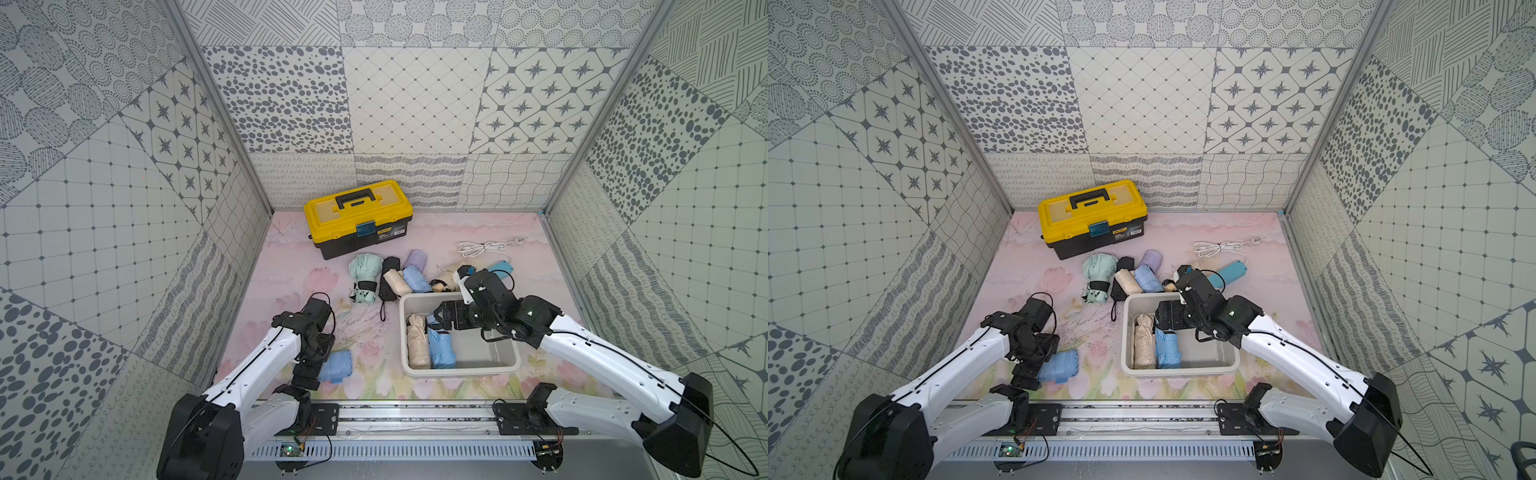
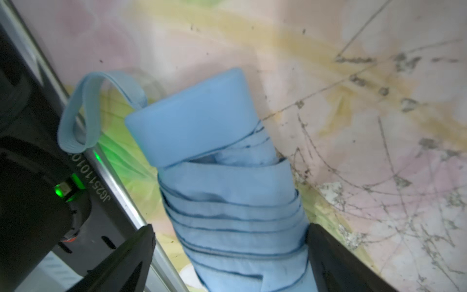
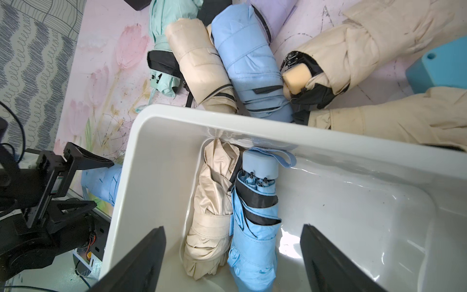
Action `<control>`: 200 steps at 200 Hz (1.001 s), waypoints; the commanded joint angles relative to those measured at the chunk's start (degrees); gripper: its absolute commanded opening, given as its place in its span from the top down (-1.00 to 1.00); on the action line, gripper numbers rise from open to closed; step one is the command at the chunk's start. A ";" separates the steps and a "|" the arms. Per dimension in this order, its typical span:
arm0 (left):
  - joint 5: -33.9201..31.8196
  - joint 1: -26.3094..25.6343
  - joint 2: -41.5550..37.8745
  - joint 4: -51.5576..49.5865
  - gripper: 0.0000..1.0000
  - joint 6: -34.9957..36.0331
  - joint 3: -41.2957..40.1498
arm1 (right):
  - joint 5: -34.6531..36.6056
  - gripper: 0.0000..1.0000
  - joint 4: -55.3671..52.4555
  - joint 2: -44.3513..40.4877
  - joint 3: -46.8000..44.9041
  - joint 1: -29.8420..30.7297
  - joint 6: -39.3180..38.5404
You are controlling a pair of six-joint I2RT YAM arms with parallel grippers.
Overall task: Put the umbrella into the storage box
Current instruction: Pick up the umbrella from the center of the board.
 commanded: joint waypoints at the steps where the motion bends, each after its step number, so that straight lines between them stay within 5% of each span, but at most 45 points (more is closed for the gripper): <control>1: 1.37 1.59 1.72 4.21 -0.97 -1.35 -2.36 | -0.86 -0.79 0.74 -0.27 1.34 -0.23 -0.71; 107: 0.80 2.27 1.83 9.50 -0.35 2.50 -2.97 | -2.21 -0.76 0.74 -1.71 1.36 -0.24 0.76; 200: 3.14 2.30 -4.53 5.91 -0.22 19.96 9.17 | -5.94 -0.75 5.24 -2.32 1.98 -0.17 3.86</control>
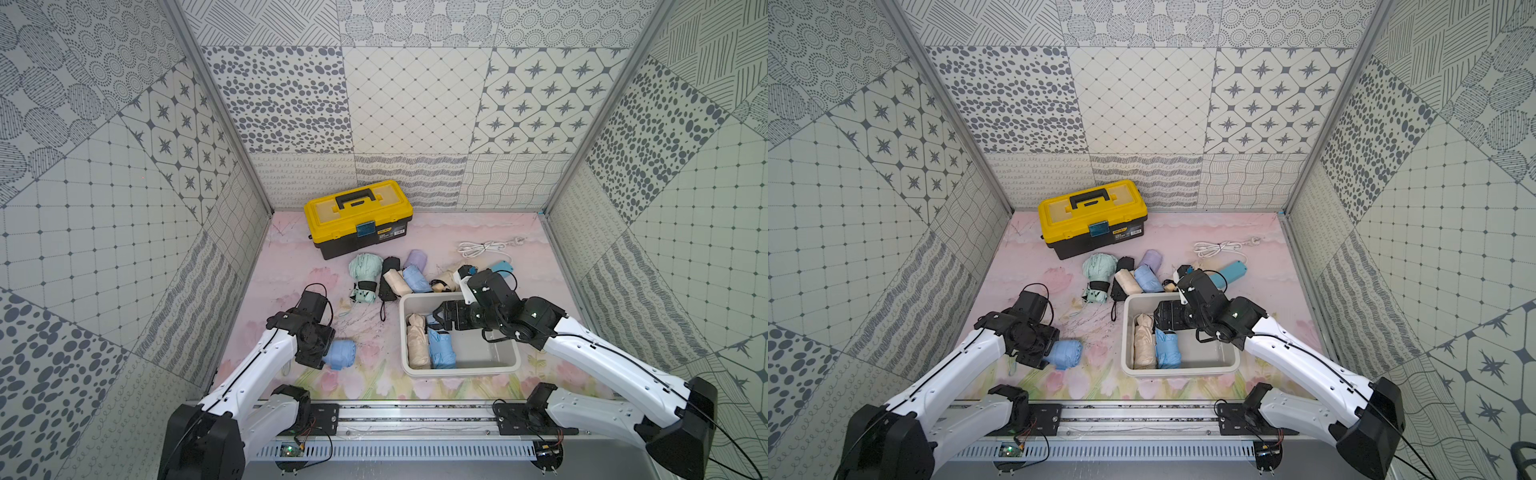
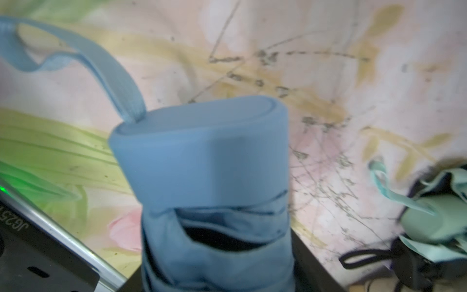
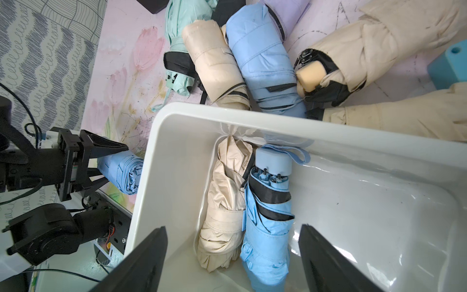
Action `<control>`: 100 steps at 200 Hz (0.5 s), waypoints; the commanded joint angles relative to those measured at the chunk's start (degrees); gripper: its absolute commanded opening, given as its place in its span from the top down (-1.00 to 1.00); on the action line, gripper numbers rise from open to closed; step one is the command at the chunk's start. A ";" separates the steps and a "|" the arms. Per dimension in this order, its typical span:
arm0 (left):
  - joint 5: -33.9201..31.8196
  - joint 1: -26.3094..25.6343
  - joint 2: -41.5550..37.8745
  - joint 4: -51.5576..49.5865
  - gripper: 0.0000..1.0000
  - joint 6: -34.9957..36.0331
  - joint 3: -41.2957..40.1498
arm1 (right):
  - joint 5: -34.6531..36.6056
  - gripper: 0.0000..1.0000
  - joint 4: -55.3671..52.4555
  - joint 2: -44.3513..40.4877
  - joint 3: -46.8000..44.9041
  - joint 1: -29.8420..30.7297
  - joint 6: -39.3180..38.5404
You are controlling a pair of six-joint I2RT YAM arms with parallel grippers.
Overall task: Put the umbrella into the storage box
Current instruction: Pick up the umbrella from the center of the board.
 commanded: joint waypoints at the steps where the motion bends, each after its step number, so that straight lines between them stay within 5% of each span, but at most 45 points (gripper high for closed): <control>1: 2.13 0.13 -1.34 -1.44 -0.23 11.87 6.11 | -2.24 -0.75 4.84 -1.02 1.81 -0.17 1.99; 43: 6.04 -2.47 0.16 0.81 -0.18 20.08 15.52 | -6.49 -0.75 11.03 -0.09 2.37 -0.21 4.33; 100: 5.40 -14.78 7.40 3.98 -0.16 22.80 28.29 | -12.31 -0.78 22.79 1.19 0.51 0.55 8.25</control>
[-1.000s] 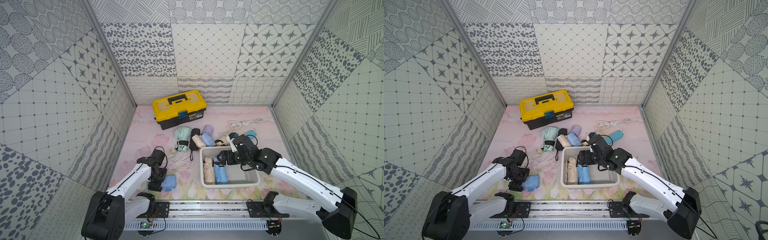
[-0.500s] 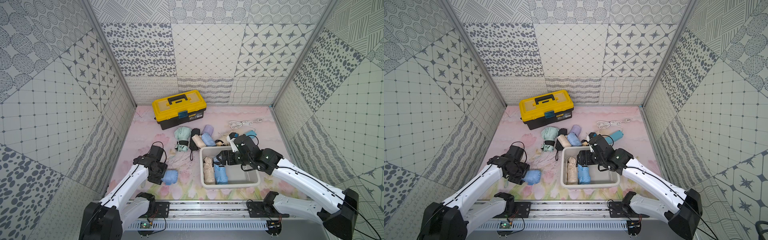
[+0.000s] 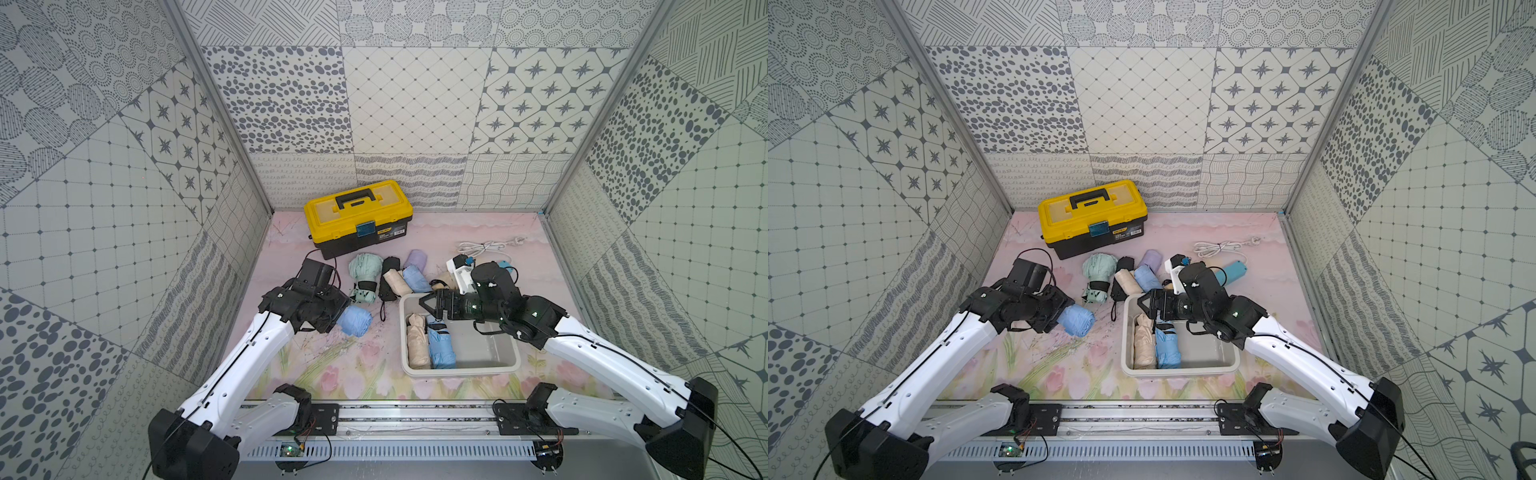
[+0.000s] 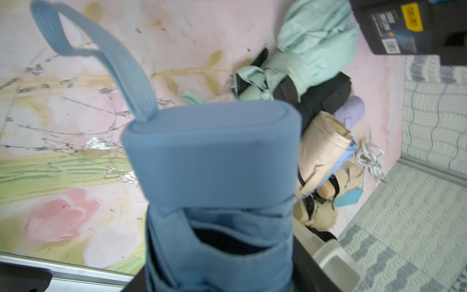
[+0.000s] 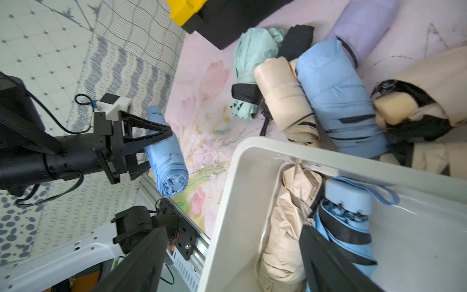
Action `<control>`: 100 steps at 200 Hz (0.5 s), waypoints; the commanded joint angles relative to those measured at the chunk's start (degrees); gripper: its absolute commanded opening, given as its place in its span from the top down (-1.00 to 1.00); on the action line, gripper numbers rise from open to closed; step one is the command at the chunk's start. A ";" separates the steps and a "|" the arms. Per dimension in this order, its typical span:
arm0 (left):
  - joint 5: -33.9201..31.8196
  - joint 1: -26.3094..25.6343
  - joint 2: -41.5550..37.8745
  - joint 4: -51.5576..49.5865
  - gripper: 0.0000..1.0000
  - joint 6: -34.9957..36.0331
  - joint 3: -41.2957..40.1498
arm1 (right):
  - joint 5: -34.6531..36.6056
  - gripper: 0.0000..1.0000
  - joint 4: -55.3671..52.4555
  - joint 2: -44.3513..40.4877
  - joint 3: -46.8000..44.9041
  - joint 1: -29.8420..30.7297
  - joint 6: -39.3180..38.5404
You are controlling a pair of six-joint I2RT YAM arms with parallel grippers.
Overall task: Put the umbrella into the storage box
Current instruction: Pick up the umbrella from the center of the board.
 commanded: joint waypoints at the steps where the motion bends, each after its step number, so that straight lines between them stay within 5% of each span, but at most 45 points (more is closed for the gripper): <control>1: 1.94 -6.32 3.89 3.84 -0.16 6.67 6.98 | -3.35 -0.78 8.50 1.07 -0.04 0.56 2.14; 100: 1.37 -17.16 12.85 7.59 -0.13 6.88 16.74 | -5.92 -0.78 15.27 9.37 1.36 3.95 0.57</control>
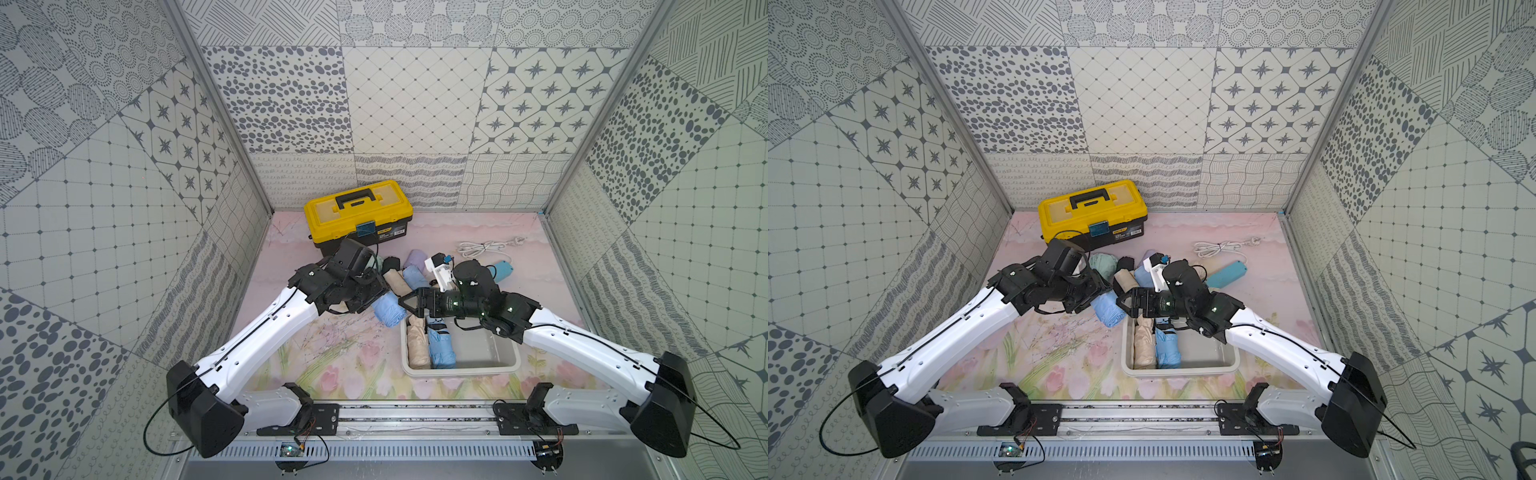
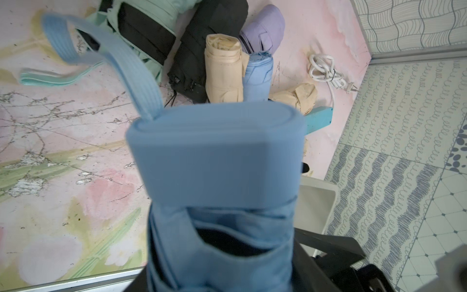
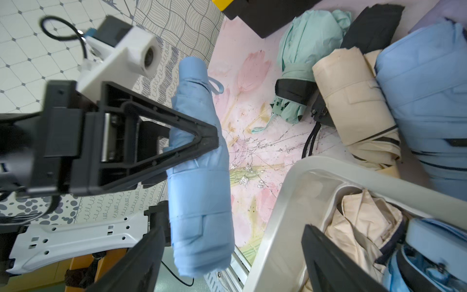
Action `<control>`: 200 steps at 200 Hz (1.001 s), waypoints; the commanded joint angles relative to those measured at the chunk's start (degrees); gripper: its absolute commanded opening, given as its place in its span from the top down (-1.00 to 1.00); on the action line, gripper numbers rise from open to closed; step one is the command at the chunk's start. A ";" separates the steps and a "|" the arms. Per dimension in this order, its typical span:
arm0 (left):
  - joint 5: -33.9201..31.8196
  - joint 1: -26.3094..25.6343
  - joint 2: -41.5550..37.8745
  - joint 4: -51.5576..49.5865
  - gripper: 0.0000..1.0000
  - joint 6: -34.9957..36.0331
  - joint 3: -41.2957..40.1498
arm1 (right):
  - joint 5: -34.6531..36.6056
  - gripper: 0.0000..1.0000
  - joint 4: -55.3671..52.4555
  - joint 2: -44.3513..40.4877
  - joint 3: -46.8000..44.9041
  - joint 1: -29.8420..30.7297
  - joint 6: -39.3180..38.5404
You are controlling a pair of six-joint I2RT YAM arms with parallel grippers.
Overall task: Put the umbrella into the storage box
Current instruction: Pick up the umbrella from the center of the board.
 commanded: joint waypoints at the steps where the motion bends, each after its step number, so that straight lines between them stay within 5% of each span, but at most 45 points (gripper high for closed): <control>1: 0.71 -2.22 1.89 5.08 -0.13 2.09 2.33 | -0.70 -0.78 4.55 0.83 1.31 0.58 -0.76; 78: 0.19 -4.41 4.80 6.23 -0.11 1.56 3.97 | -3.29 -0.45 9.86 4.64 2.06 0.83 1.52; 132: 0.06 -4.73 5.70 6.29 -0.14 1.56 5.00 | -3.12 0.12 11.90 4.67 0.78 0.87 3.27; 148: 0.02 -4.85 5.01 6.85 -0.32 1.17 4.63 | -2.85 0.21 12.50 4.44 0.29 0.80 3.65; 169: 0.28 -4.85 3.75 9.76 -0.80 1.54 2.82 | -2.01 0.30 11.99 3.47 -0.39 0.86 4.88; 200: -1.65 -4.83 0.56 11.61 -0.98 3.16 0.51 | 1.95 0.36 9.45 -0.79 -3.10 0.86 5.68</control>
